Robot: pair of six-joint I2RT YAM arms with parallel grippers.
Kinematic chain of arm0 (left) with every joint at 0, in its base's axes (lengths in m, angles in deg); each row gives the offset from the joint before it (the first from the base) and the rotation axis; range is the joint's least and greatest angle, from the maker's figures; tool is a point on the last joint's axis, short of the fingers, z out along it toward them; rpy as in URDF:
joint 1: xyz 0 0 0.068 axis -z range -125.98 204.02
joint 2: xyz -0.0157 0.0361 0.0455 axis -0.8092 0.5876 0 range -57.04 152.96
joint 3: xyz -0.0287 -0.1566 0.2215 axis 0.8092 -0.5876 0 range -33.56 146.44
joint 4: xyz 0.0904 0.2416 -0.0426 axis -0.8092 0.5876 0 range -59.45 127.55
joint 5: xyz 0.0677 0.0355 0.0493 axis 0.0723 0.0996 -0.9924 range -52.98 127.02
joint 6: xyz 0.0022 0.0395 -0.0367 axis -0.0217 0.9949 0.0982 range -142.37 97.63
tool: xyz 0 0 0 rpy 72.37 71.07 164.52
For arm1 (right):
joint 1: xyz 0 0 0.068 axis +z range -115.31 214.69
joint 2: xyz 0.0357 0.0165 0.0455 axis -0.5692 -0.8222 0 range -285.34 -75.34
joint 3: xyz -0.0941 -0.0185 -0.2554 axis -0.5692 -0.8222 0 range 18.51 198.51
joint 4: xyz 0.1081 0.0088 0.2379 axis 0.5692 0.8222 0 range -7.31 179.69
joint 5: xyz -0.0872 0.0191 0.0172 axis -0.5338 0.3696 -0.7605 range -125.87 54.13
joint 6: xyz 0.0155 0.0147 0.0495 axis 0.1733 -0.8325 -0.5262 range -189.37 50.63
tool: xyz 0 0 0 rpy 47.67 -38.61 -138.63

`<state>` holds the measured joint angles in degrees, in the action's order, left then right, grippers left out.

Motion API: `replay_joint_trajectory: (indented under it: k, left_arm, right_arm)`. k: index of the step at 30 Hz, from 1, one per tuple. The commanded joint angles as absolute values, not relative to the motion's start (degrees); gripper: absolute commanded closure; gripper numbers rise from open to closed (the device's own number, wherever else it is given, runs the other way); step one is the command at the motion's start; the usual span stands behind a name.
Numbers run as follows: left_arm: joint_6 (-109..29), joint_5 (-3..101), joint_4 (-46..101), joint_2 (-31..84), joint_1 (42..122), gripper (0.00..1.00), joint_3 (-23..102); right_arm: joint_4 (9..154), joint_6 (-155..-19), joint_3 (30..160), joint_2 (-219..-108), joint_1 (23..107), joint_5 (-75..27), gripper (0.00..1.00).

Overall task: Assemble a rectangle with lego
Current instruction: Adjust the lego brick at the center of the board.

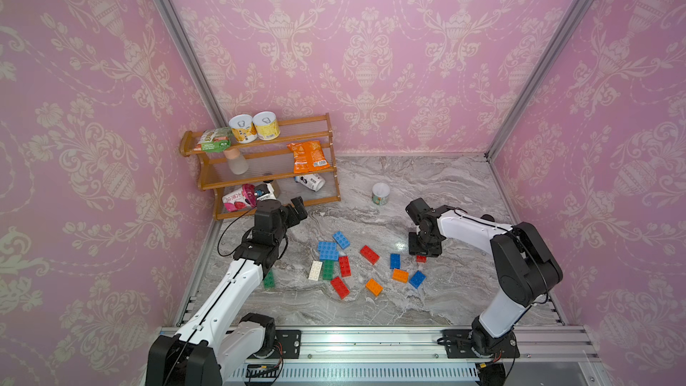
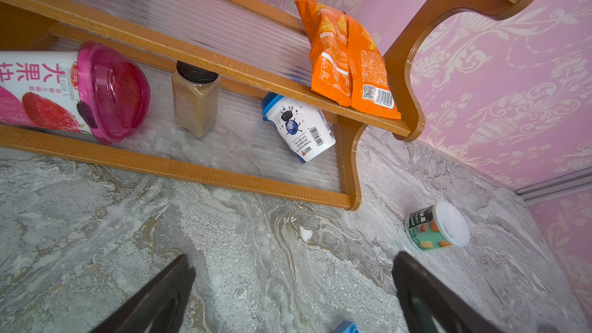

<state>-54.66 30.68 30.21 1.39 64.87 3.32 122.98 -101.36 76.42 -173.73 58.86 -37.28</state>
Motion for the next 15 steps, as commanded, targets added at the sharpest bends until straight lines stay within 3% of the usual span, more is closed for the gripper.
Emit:
replay_joint_trajectory:
  k: [1, 15]
  left_arm:
    - [-54.56, 30.33, 30.20, 0.39, 65.09, 0.01, 3.50]
    - [-54.80, 30.48, 29.94, 0.39, 65.10, 0.01, 3.26]
  right_arm:
    - [126.19, -101.74, 74.30, -174.81, 58.25, -39.60, 0.50]
    - [124.39, -101.18, 73.09, -174.39, 57.49, -37.64, 0.52]
